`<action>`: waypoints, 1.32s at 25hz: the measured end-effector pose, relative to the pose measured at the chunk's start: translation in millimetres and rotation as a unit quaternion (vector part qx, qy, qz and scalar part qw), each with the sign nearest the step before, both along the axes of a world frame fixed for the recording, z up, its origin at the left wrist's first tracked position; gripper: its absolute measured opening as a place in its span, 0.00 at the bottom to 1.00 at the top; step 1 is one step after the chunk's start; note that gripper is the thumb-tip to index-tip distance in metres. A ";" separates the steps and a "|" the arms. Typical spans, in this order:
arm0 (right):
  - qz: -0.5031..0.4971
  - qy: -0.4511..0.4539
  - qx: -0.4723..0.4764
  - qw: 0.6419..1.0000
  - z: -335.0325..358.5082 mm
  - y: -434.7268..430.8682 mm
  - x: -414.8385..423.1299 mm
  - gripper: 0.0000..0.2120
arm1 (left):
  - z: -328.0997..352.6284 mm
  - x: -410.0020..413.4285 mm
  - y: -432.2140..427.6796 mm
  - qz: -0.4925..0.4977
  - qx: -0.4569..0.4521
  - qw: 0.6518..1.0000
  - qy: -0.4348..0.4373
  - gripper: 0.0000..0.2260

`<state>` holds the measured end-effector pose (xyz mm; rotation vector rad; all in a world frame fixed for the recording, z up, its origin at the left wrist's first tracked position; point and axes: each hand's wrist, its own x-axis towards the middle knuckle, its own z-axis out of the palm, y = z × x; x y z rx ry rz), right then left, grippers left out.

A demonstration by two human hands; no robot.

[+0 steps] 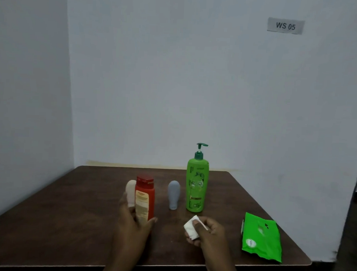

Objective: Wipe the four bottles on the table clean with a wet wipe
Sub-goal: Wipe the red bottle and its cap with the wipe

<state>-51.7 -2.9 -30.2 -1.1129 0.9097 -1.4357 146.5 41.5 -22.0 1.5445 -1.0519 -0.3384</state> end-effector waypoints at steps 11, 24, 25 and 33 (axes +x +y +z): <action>0.008 0.044 -0.029 0.999 4.3 -2.0 -17.6 0.08 | 17.6 -25.6 -46.5 0.030 0.052 0.998 -0.037 0.23; 0.007 0.089 -0.041 0.995 2.3 7.0 -11.3 0.06 | 8.6 -21.9 -116.9 0.106 0.083 0.988 -0.071 0.28; 0.005 0.094 -0.041 0.995 3.0 5.6 -11.3 0.06 | 9.0 -21.8 -120.4 0.108 0.082 0.988 -0.070 0.27; 0.004 0.096 -0.024 0.995 0.2 3.2 -8.5 0.06 | 3.7 -21.2 -125.0 0.117 0.105 0.983 -0.094 0.26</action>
